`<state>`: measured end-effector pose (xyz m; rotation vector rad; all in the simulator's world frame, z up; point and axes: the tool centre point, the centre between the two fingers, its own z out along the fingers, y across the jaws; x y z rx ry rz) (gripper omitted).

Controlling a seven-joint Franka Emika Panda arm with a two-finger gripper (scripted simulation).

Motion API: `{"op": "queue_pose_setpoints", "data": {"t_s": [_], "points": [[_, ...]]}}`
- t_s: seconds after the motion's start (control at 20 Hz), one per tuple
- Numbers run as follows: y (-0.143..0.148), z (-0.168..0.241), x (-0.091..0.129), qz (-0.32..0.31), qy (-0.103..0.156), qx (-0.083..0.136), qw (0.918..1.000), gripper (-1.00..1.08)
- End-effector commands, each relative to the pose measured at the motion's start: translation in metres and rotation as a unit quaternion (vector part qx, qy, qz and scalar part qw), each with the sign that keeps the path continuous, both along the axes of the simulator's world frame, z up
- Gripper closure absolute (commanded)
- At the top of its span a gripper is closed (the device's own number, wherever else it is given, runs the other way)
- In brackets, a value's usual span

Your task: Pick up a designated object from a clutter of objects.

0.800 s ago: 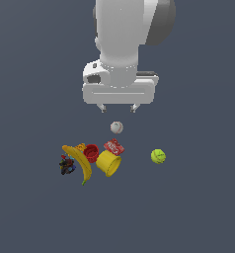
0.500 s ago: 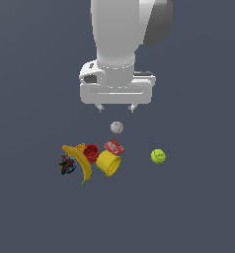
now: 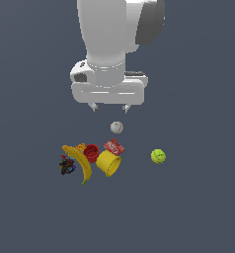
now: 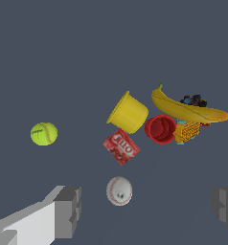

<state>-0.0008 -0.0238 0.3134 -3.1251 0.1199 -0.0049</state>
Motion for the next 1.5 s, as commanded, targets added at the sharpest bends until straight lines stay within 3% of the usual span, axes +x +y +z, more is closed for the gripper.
{"op": "queue_pose_setpoints", "data": {"t_s": [0.0,0.6,1.45], "points": [[-0.001,-0.002,0.002,0.003,0.000,0.000,1.0000,-0.92],[-0.038,-0.039,0.029,0.048,-0.001,0.001,0.9988,-0.92],[-0.149,-0.158,0.071,0.169,-0.002,-0.002,0.9856,-0.92]]}}
